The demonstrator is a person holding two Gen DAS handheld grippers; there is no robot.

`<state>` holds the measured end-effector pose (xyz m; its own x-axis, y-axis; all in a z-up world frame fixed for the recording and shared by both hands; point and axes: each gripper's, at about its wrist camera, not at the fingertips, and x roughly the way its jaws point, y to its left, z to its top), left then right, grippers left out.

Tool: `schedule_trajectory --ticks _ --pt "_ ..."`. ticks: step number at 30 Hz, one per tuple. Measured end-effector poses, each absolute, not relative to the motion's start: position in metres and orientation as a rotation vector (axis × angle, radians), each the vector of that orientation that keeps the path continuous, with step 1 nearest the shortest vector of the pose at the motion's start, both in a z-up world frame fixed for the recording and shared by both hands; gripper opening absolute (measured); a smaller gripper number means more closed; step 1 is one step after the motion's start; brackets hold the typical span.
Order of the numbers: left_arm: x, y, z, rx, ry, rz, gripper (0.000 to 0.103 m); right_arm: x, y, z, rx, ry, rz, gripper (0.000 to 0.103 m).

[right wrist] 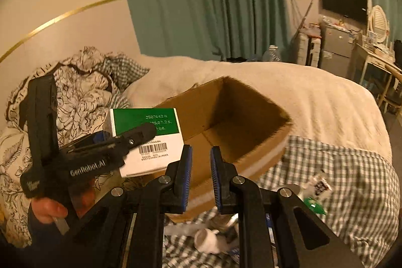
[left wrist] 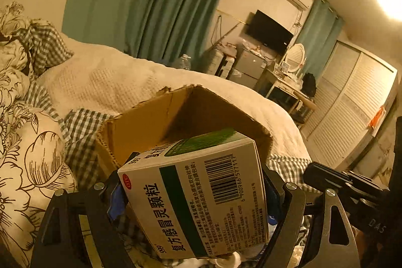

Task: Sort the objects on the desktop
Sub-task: 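Carry the green-white medicine box into the cardboard box and release, then grasp the blue Vinda tissue pack with the left gripper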

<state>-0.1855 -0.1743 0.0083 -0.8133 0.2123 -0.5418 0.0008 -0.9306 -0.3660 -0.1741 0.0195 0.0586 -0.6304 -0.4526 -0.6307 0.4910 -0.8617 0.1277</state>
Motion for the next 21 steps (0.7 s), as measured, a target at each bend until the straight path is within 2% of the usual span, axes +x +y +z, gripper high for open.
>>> schedule_trajectory --ticks 2,3,4,5,7,11,14,15,21 --pt "-0.185 -0.177 0.006 -0.892 -0.561 2.827 0.087 -0.179 0.011 0.056 0.94 0.084 -2.451 0.015" --pt "-0.184 -0.175 0.005 -0.882 -0.546 2.832 0.091 -0.18 0.01 0.056 0.945 0.079 -2.459 0.015" --pt "-0.183 -0.174 0.005 -0.881 -0.522 2.843 0.095 -0.18 0.012 0.056 0.948 0.069 -2.469 0.024" --pt "-0.183 -0.17 0.005 -0.887 -0.469 2.871 0.103 -0.177 0.018 0.055 0.957 0.065 -2.482 0.043" --pt "-0.181 -0.159 0.009 -0.856 -0.383 2.908 0.103 -0.17 0.034 0.055 0.977 0.073 -2.52 0.061" --pt "-0.177 -0.137 0.01 -0.825 -0.271 2.915 0.103 -0.144 0.086 0.042 1.082 0.113 -2.603 0.061" --pt "-0.175 -0.129 0.009 -0.848 -0.235 2.95 0.103 -0.124 0.128 0.026 1.173 0.108 -2.661 0.066" --pt "-0.175 -0.126 0.009 -0.86 -0.216 2.964 0.103 -0.117 0.142 0.018 1.21 0.079 -2.663 0.069" --pt "-0.138 -0.083 0.015 -0.791 -0.094 2.944 0.103 -0.097 0.193 -0.061 1.466 -0.16 -2.545 0.069"
